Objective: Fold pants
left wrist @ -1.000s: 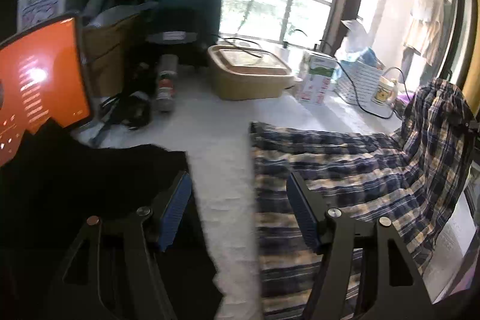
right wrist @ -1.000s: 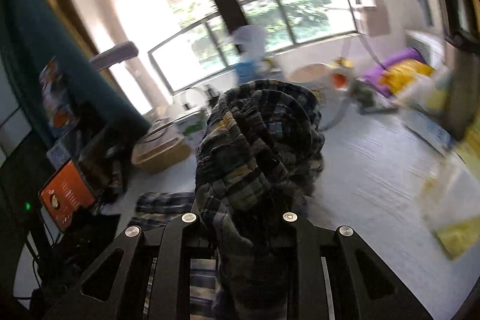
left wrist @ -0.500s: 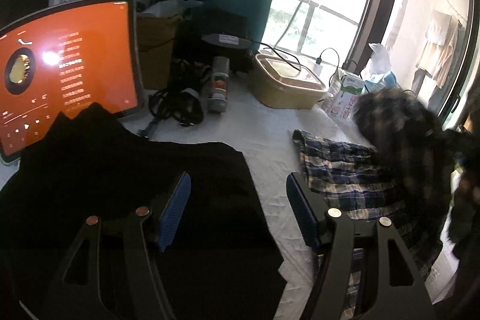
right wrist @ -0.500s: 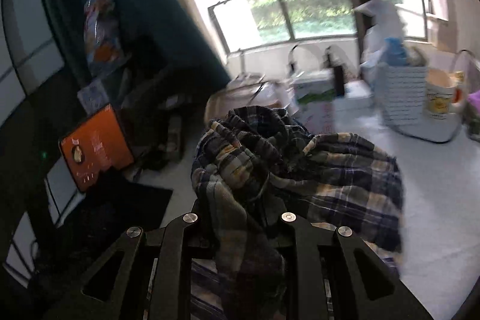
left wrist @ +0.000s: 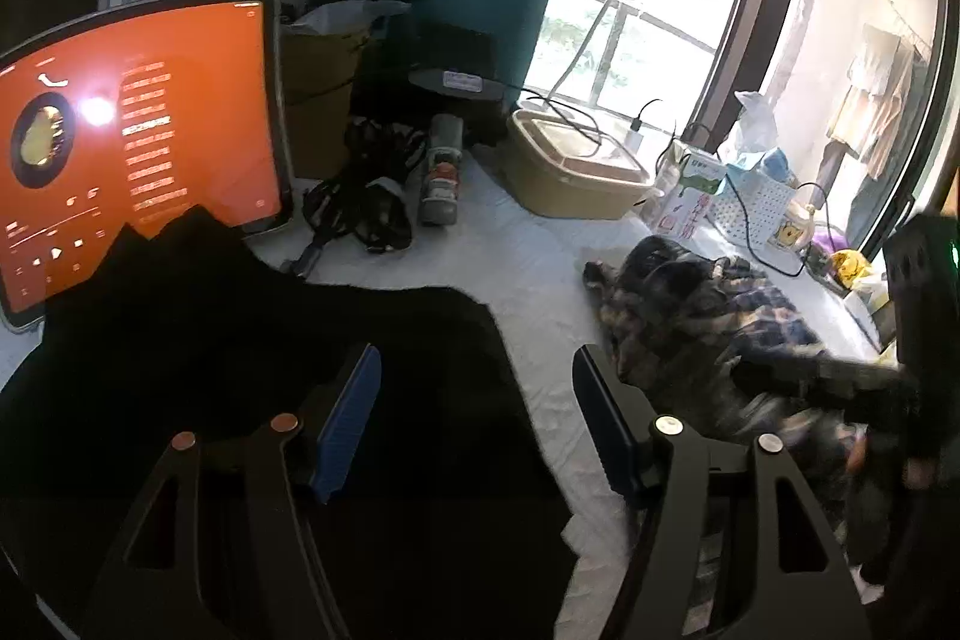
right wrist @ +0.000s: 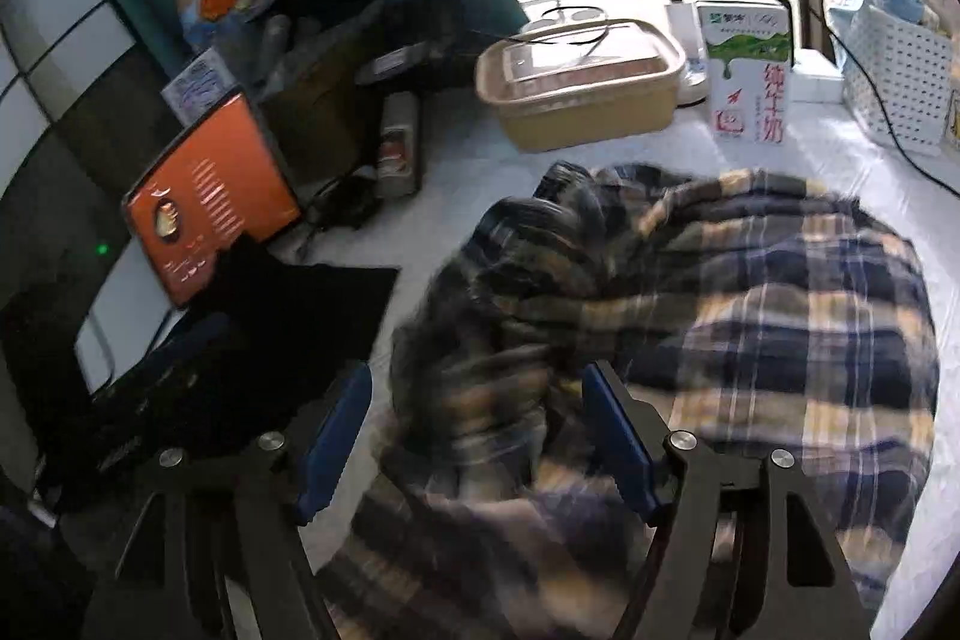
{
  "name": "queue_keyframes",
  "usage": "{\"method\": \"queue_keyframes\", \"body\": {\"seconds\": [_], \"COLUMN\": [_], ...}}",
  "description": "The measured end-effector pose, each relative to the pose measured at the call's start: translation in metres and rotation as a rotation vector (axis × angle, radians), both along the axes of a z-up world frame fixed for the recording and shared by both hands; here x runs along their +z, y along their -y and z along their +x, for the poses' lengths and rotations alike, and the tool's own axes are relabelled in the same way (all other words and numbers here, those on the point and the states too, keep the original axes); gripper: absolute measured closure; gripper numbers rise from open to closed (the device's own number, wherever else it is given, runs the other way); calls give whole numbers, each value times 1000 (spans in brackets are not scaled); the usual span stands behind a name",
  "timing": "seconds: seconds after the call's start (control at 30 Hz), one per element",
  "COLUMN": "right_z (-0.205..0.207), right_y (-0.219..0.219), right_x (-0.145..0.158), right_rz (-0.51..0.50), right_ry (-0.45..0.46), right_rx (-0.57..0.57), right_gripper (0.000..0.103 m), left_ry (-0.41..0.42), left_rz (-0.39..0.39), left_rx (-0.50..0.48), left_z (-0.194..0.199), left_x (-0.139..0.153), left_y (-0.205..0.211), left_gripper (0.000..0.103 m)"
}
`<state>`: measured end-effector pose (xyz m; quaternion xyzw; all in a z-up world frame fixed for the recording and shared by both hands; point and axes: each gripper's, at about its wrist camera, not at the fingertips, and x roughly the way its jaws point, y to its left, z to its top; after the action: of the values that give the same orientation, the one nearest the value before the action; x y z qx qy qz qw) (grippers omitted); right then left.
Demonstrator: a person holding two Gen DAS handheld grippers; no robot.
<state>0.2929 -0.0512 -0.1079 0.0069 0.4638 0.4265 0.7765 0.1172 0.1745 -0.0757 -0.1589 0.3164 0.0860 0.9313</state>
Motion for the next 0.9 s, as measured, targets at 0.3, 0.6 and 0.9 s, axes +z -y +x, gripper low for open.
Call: {"method": "queue_keyframes", "body": {"seconds": [0.3, 0.6, 0.9], "right_z": [-18, 12, -1], "right_y": [39, 127, 147], "right_x": [4, 4, -31], "right_rz": [4, -35, -89], "right_ry": [11, 75, 52], "right_rx": [33, -173, -83], "right_gripper": [28, 28, 29], "left_ry": [23, -143, -185], "left_rz": [-49, 98, -34], "left_rx": [-190, -369, -280], "left_z": [45, 82, 65], "left_x": [8, -31, -20], "left_y": [46, 101, 77], "left_gripper": [36, 63, 90]}}
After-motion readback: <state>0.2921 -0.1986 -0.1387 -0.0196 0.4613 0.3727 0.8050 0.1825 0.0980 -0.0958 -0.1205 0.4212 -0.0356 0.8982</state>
